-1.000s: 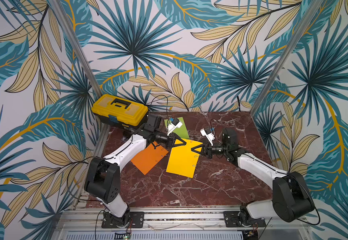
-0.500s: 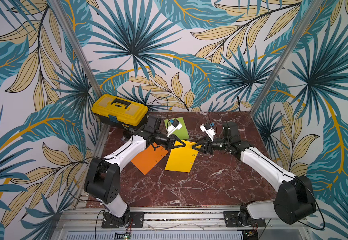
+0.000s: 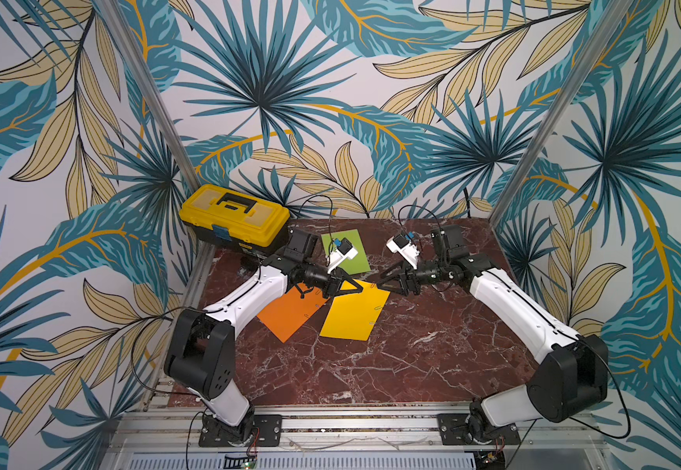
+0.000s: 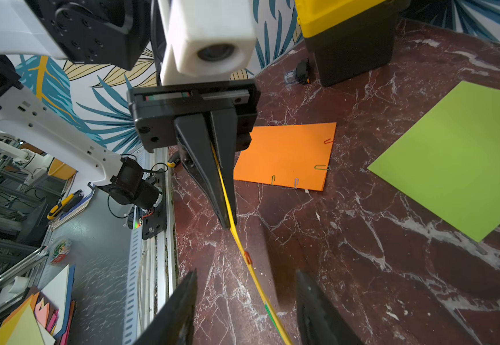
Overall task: Unclip the paperclips from the documents
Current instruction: Adjust the document, then remove the paper clip from the document.
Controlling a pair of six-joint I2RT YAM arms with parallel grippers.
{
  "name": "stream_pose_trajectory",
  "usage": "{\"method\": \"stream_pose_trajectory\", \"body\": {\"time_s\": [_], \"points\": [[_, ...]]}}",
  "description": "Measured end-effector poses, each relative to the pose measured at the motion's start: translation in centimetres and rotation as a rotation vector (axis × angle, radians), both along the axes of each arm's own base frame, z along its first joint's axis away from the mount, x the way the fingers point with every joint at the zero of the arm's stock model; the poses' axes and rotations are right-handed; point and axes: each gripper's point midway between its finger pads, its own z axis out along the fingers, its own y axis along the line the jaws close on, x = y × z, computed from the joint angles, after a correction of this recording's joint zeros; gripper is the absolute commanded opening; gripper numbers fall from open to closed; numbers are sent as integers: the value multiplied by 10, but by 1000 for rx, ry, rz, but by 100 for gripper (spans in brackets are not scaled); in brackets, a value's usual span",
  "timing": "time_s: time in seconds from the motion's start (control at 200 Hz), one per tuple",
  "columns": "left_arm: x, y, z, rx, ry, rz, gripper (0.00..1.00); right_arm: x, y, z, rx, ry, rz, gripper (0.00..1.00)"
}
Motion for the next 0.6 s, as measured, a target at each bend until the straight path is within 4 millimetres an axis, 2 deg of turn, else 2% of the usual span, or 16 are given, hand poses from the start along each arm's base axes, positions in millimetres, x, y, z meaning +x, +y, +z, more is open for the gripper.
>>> {"method": "stream_pose_trajectory", "body": {"time_s": [0.145, 0.441, 0.601], "points": [[-2, 0, -1, 2, 7, -5, 0, -1, 4, -8, -11, 14, 17, 54], [-5, -1, 1, -8, 16, -20, 0, -3, 7, -7, -9, 4, 29, 53], [-7, -2, -1, -8, 22, -29, 0, -5, 11, -9, -10, 3, 42, 48]]}}
